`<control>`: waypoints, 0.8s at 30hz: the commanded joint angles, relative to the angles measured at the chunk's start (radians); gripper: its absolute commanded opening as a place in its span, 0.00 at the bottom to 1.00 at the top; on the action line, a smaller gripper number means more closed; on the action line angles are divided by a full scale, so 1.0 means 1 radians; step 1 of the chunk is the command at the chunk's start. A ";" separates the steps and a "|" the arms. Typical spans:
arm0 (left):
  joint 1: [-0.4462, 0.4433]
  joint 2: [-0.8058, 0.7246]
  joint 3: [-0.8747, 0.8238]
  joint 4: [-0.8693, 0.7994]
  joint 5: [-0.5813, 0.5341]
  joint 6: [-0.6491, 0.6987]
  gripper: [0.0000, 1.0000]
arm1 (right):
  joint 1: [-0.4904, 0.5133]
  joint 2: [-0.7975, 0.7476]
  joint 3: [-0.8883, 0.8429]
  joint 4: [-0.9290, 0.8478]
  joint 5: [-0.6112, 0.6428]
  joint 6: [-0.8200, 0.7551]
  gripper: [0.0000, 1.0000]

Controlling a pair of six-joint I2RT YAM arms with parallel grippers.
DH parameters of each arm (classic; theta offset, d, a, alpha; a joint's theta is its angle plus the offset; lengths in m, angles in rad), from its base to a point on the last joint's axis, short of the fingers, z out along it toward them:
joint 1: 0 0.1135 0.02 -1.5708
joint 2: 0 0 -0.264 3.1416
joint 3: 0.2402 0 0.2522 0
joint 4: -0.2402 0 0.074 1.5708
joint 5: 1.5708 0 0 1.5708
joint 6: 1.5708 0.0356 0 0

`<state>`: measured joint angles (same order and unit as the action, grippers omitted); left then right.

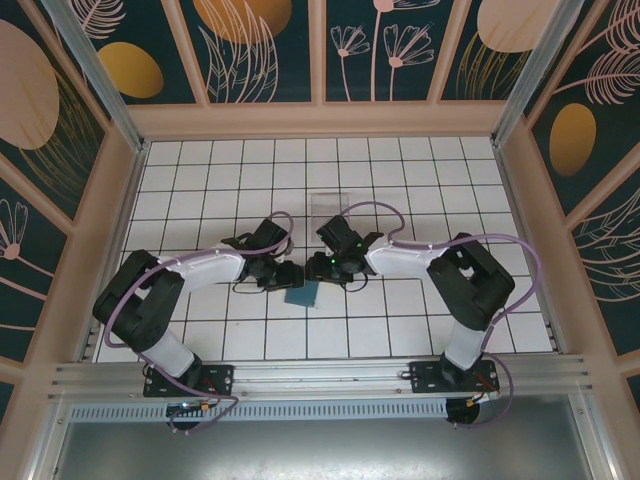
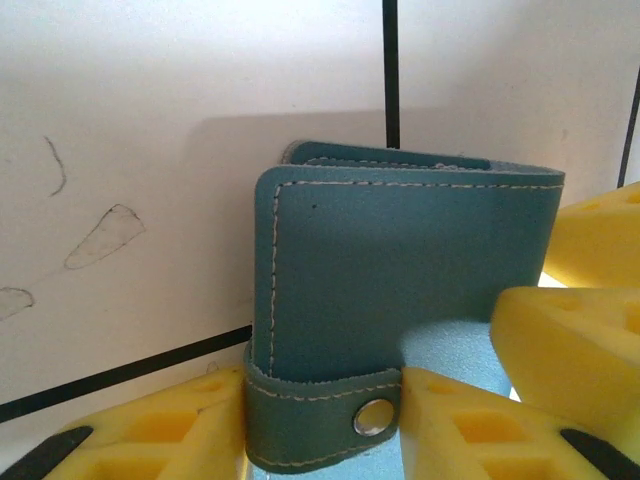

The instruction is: Take the credit cards out of the card holder

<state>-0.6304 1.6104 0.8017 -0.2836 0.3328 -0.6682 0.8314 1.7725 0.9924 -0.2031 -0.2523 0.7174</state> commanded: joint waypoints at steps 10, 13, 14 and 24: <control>-0.005 -0.049 0.030 -0.120 -0.181 0.006 0.43 | 0.006 0.053 -0.016 -0.110 0.143 -0.017 0.31; -0.005 -0.055 0.051 -0.170 -0.243 0.024 0.44 | 0.006 0.057 -0.021 -0.122 0.150 -0.021 0.30; -0.005 -0.059 0.054 -0.176 -0.253 0.029 0.44 | 0.006 0.057 -0.022 -0.121 0.148 -0.021 0.29; -0.005 -0.096 0.087 -0.229 -0.332 0.031 0.41 | 0.006 0.053 -0.014 -0.142 0.154 -0.024 0.27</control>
<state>-0.6373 1.5352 0.8585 -0.4435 0.0673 -0.6556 0.8425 1.7863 0.9947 -0.2142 -0.2001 0.7128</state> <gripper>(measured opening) 0.416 0.275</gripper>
